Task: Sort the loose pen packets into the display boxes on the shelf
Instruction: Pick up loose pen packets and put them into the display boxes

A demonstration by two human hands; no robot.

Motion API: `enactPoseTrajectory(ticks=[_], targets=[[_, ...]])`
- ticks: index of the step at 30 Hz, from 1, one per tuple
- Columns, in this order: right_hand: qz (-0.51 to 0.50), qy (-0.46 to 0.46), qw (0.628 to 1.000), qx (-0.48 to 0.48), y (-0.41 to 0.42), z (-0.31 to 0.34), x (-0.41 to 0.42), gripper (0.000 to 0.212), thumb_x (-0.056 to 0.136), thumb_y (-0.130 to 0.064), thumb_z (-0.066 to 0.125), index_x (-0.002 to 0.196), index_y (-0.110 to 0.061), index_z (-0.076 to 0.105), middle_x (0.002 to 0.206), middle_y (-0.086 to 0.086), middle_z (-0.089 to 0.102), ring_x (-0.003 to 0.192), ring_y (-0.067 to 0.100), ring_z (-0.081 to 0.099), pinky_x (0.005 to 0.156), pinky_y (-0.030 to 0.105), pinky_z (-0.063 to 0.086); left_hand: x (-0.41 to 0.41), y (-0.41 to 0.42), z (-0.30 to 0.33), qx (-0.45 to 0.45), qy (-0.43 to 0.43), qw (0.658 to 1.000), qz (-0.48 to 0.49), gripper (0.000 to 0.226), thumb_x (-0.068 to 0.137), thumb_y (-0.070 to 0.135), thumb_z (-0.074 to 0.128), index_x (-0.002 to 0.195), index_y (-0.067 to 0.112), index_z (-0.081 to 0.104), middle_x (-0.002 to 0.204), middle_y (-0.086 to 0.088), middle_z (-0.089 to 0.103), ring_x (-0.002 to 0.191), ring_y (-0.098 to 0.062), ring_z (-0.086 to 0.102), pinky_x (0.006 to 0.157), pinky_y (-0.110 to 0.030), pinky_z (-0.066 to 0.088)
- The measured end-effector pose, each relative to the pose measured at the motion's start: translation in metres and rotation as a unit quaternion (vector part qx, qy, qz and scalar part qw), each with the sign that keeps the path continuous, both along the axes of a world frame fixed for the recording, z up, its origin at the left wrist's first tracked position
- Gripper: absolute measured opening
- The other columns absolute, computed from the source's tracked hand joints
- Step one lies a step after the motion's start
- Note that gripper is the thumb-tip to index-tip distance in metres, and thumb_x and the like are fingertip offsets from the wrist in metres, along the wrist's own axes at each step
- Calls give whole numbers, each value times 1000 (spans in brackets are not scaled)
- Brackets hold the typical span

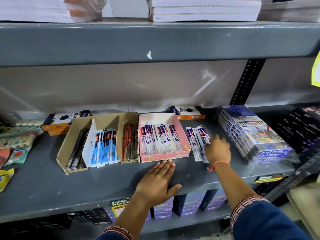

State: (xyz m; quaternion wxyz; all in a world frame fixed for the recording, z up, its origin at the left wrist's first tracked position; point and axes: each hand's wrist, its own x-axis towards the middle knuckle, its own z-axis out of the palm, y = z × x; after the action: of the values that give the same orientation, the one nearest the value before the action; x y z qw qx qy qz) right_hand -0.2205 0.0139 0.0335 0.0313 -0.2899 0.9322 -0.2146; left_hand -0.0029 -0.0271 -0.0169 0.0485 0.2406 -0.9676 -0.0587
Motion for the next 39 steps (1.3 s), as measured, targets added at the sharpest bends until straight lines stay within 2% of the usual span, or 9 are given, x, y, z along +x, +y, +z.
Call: enactPoseTrajectory(ticks=[6,12,20,24,29,32,35,36,39], targets=[[12,-120,992,-22,-12,1,4,28,83,-4,51,109,4,57,113,28,64,107,43,59,87,44,50,0,0,0,-3,11,1000,-7,71,92,59,21,145,17,2,156,-2,2,140,-13,-3,94,-12,-28],[78,43,996,26,-4,-9,6,31,87,-6,47,117,0,51,118,23,57,109,41,54,86,45,48,-1,-1,-1,-1,6,1000,-11,71,91,60,19,145,18,-2,155,-2,0,140,-13,-5,94,-13,-28],[72,-52,995,-47,-2,-9,13,24,87,-23,53,100,-3,62,109,23,60,98,41,61,85,41,50,-1,-2,-2,-12,0,1000,-4,72,90,62,14,145,18,-1,155,-3,0,140,-13,-4,102,-21,-17],[66,-52,996,-26,-5,-9,7,23,87,-12,53,107,-2,60,114,25,58,107,42,57,91,42,47,-1,-2,-3,-13,1,1000,-4,72,90,62,14,145,18,-2,155,-2,0,140,-12,-5,102,-21,-17],[60,-137,989,-16,-15,-4,-1,16,87,-9,53,94,3,61,109,29,66,102,41,62,85,38,50,0,-2,-4,-11,12,1000,0,72,89,63,16,145,19,0,156,0,1,140,-12,-3,104,-21,-15],[53,-181,982,15,-19,1,-4,25,84,-6,51,102,6,64,112,26,66,101,38,62,82,32,49,0,-3,-5,-5,14,1000,-2,72,89,63,17,145,20,0,156,0,2,140,-13,-2,107,-22,-12],[43,-226,973,7,-17,6,-4,11,81,-6,52,73,0,58,91,23,58,81,31,51,54,20,38,0,-4,-6,-7,14,1000,-4,72,89,63,16,145,20,0,156,0,2,140,-13,-3,107,-23,-11],[34,-243,969,-13,-15,7,-6,20,80,-5,54,61,-5,50,85,19,54,78,28,48,49,18,33,0,-4,-6,-8,13,1000,-3,72,89,63,16,145,20,0,156,0,1,140,-13,-3,107,-23,-11],[17,-333,932,-144,-5,12,-8,37,77,1,66,51,-13,43,71,13,52,65,22,46,54,27,41,0,-3,-6,-14,3,1000,-3,73,89,64,13,145,19,-1,155,-1,0,140,-13,-3,107,-24,-12]])
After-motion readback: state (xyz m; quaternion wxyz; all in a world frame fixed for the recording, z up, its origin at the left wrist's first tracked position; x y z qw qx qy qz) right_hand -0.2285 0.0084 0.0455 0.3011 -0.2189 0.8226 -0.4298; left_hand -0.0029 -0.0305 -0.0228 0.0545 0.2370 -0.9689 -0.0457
